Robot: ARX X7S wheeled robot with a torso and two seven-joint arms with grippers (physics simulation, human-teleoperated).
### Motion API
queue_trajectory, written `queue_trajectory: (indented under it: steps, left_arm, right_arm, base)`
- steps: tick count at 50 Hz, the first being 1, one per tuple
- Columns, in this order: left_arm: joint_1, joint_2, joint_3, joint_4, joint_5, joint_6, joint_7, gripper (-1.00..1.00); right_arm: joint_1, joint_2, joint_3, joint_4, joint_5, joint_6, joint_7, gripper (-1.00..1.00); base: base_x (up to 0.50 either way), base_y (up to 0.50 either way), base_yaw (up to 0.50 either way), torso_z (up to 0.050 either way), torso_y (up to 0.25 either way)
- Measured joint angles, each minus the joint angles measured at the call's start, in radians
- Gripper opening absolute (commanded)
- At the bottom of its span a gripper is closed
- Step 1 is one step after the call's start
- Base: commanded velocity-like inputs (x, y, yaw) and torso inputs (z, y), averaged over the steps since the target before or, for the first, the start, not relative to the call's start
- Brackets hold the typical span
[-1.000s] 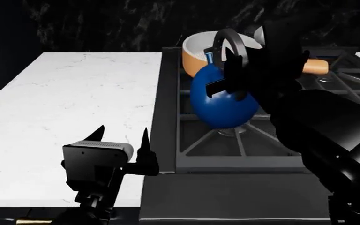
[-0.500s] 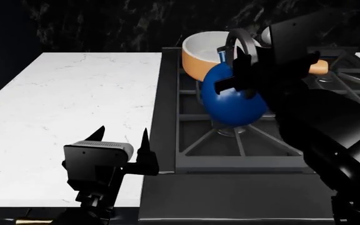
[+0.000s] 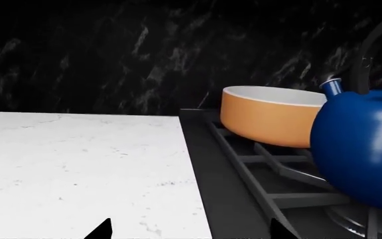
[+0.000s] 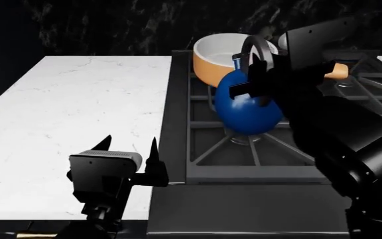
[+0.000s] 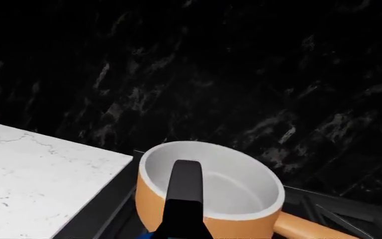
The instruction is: Pick the kettle from the counter and place it on a stove burner. Then turn the burner on.
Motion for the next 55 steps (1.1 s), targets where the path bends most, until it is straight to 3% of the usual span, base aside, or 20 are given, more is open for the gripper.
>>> queue_trajectory:
  steps: [35,36,55]
  left_arm:
    - [-0.005,0.000,0.016,-0.027,0.003,0.015,-0.002,1.00]
    - [-0.005,0.000,0.016,-0.027,0.003,0.015,-0.002,1.00]
    - [-0.004,-0.005,0.020,-0.021,-0.002,0.016,-0.007,1.00]
  right_arm:
    - [-0.015,-0.012,0.004,0.097,-0.043,-0.089,-0.050,-1.00]
    - [-0.016,-0.012,0.004,0.096,-0.042,-0.088,-0.049,1.00]
    - [-0.013,-0.004,0.007,0.058,-0.026,-0.056,-0.024,1.00]
  base:
    - [0.00,0.00,0.00,0.000,0.000]
    - [0.00,0.00,0.00,0.000,0.000]
    - [0.00,0.00,0.00,0.000,0.000]
